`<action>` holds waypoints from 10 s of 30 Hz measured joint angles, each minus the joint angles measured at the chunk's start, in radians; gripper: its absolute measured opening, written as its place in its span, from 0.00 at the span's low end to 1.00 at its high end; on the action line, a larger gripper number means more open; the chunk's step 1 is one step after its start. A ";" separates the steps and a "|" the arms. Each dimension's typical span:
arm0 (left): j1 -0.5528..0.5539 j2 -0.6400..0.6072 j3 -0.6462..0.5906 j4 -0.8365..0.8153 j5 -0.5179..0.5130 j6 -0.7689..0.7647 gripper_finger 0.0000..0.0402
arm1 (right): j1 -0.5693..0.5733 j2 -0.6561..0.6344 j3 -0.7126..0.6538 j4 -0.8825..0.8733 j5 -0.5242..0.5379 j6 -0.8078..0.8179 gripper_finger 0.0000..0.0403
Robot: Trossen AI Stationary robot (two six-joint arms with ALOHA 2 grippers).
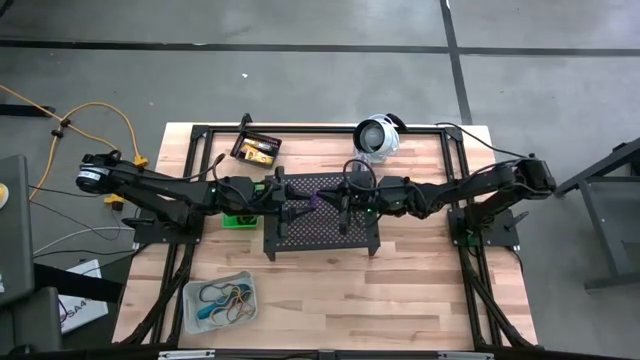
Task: Pick & Place Office Desk Supplies
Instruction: Put the purple spring keychain into the green bin, then put the yellow spring keychain into the green bin
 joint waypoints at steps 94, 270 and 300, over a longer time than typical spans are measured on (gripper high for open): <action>0.000 -0.443 0.000 -0.719 -0.166 -0.380 0.06 | 0.081 -0.151 -0.001 -0.366 0.057 0.010 0.31; -0.065 -0.080 0.149 -0.635 -0.132 -0.284 0.26 | -0.524 -0.389 -0.564 -0.909 0.142 0.506 0.31; -0.065 -0.079 0.149 -0.635 -0.132 -0.284 0.26 | -0.523 -0.389 -0.706 -0.690 0.149 0.531 0.31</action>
